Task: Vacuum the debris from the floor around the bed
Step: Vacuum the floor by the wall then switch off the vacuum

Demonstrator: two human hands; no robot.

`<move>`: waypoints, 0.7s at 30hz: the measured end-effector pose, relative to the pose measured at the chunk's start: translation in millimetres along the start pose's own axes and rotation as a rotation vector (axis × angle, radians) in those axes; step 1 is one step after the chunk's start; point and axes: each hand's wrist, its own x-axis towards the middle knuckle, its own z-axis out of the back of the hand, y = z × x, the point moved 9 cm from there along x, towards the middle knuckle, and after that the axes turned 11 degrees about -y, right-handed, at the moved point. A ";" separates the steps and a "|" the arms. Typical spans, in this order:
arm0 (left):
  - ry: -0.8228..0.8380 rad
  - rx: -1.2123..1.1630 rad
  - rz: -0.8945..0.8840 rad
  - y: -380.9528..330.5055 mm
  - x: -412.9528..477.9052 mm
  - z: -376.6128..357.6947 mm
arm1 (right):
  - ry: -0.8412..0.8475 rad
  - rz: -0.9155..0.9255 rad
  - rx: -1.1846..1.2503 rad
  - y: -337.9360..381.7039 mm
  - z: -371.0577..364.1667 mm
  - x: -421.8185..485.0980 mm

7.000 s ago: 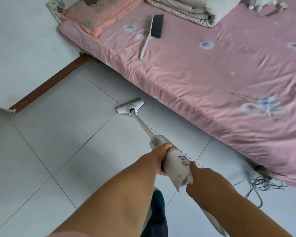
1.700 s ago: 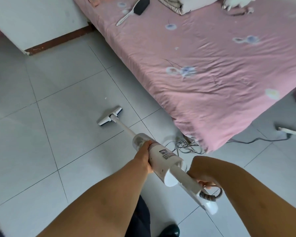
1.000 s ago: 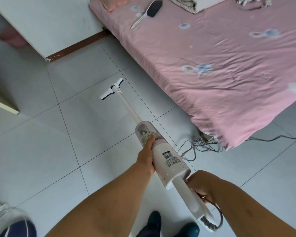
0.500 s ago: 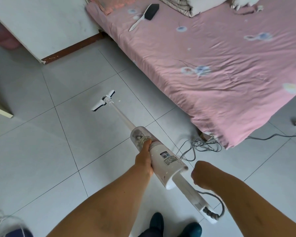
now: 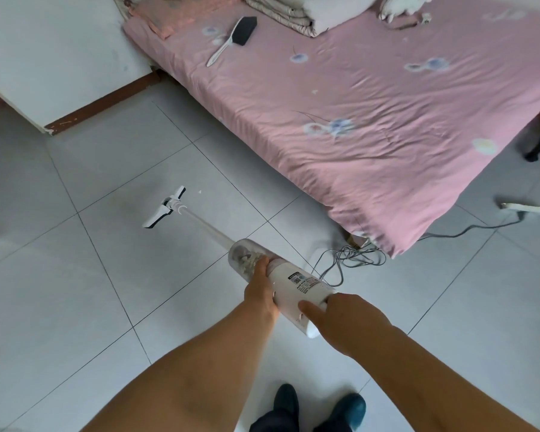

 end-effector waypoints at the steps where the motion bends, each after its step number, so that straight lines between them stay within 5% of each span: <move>1: -0.001 0.012 0.007 4.1 -1.3 -1.2 | -0.007 -0.017 -0.001 -5.6 -0.2 -2.2; 14: 0.042 0.121 0.073 70.0 -36.5 -29.4 | -0.006 -0.107 -0.107 -79.3 8.6 -31.8; 21: 0.043 0.186 0.139 128.2 -67.9 -48.3 | 0.006 -0.123 0.035 -130.8 27.1 -64.2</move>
